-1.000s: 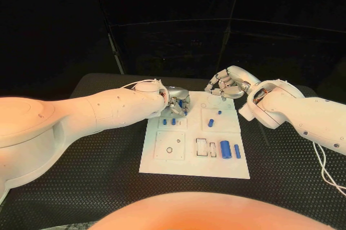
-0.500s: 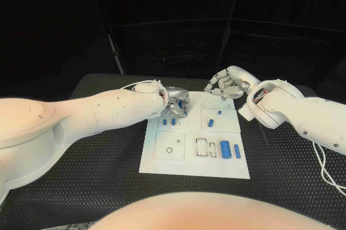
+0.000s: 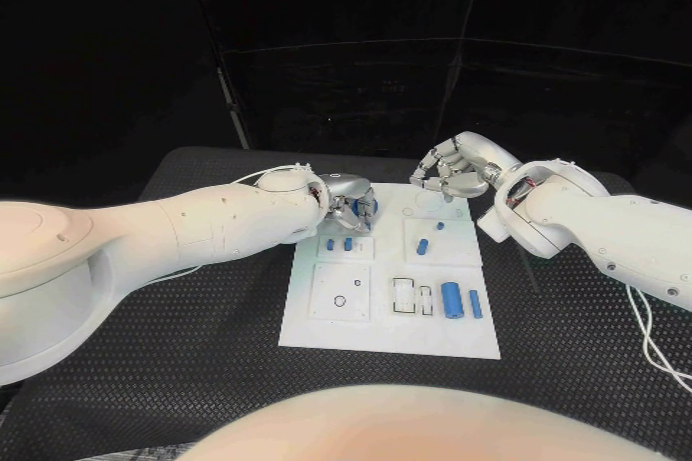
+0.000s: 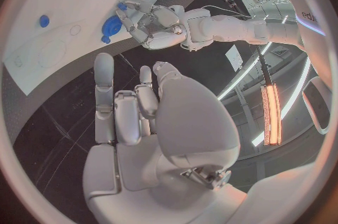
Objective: Assemble the parts on the task board
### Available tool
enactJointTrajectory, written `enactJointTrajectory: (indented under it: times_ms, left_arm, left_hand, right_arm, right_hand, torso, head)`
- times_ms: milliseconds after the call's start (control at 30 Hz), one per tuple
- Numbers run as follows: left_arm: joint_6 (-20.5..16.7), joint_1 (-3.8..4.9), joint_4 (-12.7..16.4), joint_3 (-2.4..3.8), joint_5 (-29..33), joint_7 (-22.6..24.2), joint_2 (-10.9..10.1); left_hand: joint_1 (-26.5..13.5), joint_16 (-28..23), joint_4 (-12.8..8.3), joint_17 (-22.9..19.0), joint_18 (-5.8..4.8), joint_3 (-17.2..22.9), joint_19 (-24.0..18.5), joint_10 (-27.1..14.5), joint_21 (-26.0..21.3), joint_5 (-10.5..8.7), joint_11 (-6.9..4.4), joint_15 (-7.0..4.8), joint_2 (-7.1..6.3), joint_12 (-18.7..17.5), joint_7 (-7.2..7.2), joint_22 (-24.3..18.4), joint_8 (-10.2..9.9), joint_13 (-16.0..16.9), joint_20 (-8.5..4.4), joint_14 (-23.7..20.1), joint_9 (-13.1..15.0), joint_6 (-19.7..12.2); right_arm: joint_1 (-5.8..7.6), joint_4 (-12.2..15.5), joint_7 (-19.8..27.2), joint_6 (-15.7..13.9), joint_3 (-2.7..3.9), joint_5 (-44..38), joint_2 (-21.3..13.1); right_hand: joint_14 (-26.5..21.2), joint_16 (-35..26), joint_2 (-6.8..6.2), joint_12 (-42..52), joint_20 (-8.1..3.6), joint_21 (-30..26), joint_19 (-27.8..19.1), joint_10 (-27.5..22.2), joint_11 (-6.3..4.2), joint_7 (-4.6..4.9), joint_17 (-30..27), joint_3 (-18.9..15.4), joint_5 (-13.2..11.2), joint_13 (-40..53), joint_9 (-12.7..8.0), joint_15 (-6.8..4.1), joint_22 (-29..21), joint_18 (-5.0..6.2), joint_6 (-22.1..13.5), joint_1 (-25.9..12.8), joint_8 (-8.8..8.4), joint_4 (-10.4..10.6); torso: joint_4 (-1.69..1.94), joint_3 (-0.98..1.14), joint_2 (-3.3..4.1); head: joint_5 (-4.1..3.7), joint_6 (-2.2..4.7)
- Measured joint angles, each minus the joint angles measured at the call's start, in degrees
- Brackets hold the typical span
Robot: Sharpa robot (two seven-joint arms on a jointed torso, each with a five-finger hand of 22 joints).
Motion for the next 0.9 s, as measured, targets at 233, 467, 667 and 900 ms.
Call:
enactJointTrajectory:
  times_ms: [233, 467, 667, 900]
  left_arm:
    - [-1.01, -0.04, 1.88, 2.33, 0.69, 0.11, -1.33]
    - [-1.13, 0.22, 4.52, 4.64, 1.62, -0.05, -3.86]
    - [-0.68, 0.29, 5.95, 5.07, 2.49, -0.78, -6.02]
    - [0.02, 0.33, 7.19, 5.13, 3.42, -1.77, -8.14]
  left_hand:
    - [0.0, 0.0, 0.0, 0.08, 0.0, -0.01, 0.0, 0.2, 0.0, 0.0, 0.21, 0.0, 0.0, 0.0, 0.0, 0.08, -0.15, 0.0, 0.0, 0.0, 0.0, 0.0]
    - [0.0, 0.21, -0.08, 0.05, 0.0, 0.5, 0.0, 0.61, 0.31, 0.0, 0.2, 0.0, 0.0, -0.43, 0.2, 0.22, -0.32, 0.0, 0.0, 0.0, -0.07, 0.2]
    - [0.0, 0.21, -0.08, -0.1, 0.0, 0.51, 0.0, 0.61, 0.31, 0.0, 0.2, 0.0, 0.0, -0.76, 0.0, 0.36, -0.42, 0.01, 0.0, 0.0, -0.07, 0.4]
    - [0.0, 0.21, -0.08, -0.22, -0.73, 0.5, 0.0, 0.61, 0.31, 0.0, 0.2, 0.0, 0.0, -0.76, 0.0, 0.43, -0.43, 0.01, 0.0, 0.0, -0.03, 0.4]
  right_arm:
    - [0.0, -0.05, 0.01, 0.0, 0.0, 0.0, -0.02]
    - [-0.01, -0.09, 0.01, 0.01, 0.0, 0.0, -0.13]
    - [-0.01, -0.1, 0.01, 0.01, 0.0, 0.0, -0.24]
    - [-0.01, -0.14, -0.04, 0.07, 0.0, 0.0, -0.29]
  right_hand:
    - [0.0, 0.0, 0.0, 0.0, 0.0, 0.0, 0.0, 0.0, 0.0, 0.0, 0.0, 0.0, 0.0, 0.0, 0.0, 0.0, 0.0, 0.0, 0.0, 0.0, 0.0, 0.0]
    - [0.0, 0.0, 0.0, 0.0, 0.0, 0.0, 0.0, 0.0, 0.0, 0.0, -0.01, 0.0, 0.0, 0.0, -0.01, 0.0, 0.0, 0.0, 0.0, 0.0, 0.0, 0.0]
    - [0.0, 0.0, 0.0, 0.0, 0.0, 0.0, 0.0, 0.0, 0.0, 0.0, -0.01, 0.0, 0.0, 0.0, -0.01, 0.0, 0.0, 0.0, 0.0, 0.0, 0.0, 0.0]
    - [0.0, 0.0, 0.0, 0.0, 0.0, 0.0, 0.0, 0.0, 0.0, 0.0, -0.01, 0.14, 0.0, 0.0, 0.05, 0.0, 0.0, 0.0, 0.0, 0.0, 0.0, -0.15]
  torso:
    - [0.0, -0.01, 0.02]
    - [-0.01, 0.02, 0.03]
    - [-0.04, 0.03, 0.03]
    - [-0.07, 0.0, 0.03]
  head:
    - [0.15, 0.0]
    - [0.24, 0.0]
    - [0.31, 0.03]
    - [0.39, 0.1]
